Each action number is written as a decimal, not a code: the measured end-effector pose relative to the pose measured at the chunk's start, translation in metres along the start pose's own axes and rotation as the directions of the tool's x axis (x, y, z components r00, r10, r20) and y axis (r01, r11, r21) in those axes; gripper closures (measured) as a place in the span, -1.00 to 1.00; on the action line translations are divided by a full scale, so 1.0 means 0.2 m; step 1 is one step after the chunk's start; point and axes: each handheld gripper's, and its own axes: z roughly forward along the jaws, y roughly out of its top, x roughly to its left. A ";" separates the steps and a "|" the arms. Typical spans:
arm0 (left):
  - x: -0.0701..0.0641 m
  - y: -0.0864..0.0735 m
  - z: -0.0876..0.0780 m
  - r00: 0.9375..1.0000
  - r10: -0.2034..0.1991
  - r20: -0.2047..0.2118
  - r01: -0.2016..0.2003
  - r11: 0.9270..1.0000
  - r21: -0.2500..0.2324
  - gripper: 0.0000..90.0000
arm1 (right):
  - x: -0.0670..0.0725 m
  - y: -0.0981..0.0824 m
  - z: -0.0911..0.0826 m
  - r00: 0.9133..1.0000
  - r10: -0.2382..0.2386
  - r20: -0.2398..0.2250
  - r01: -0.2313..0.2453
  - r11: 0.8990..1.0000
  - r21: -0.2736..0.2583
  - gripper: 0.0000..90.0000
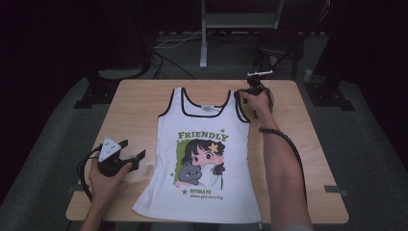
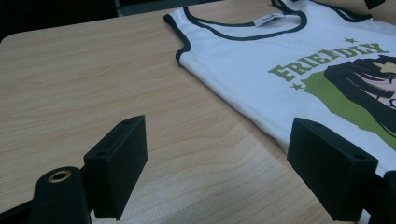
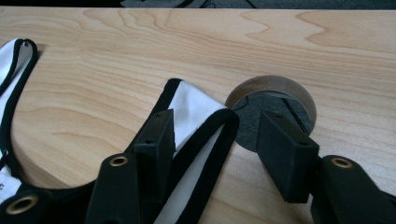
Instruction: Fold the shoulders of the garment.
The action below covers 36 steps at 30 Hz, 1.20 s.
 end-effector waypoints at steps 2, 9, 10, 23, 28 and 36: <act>0.00 0.00 0.00 1.000 -0.001 -0.001 0.001 1.000 -0.002 -0.55 | 0.00 0.00 0.01 1.000 0.000 -0.002 0.000 1.000 -0.003 0.12; 0.00 0.00 0.00 1.000 0.002 0.000 -0.002 1.000 -0.001 -0.55 | 0.01 -0.01 0.04 1.000 -0.020 0.009 0.020 0.999 -0.028 0.45; 0.00 0.00 0.00 1.000 0.002 0.000 -0.002 1.000 -0.001 -0.55 | 0.01 -0.01 0.04 0.999 -0.029 0.017 0.030 0.999 -0.042 0.52; 0.00 0.00 0.00 1.000 0.007 -0.004 -0.007 1.000 0.000 -0.55 | 0.10 0.00 -0.05 0.993 -0.121 -0.014 0.118 0.985 -0.122 0.79; -0.01 0.00 0.00 1.000 0.010 -0.006 -0.010 1.000 0.006 -0.55 | 0.15 -0.02 -0.12 0.987 -0.157 -0.047 0.147 0.977 -0.157 0.79; 0.00 0.00 0.00 1.000 0.008 -0.010 -0.008 1.000 0.007 -0.55 | 0.27 -0.05 -0.29 0.963 -0.252 -0.097 0.225 0.948 -0.226 0.79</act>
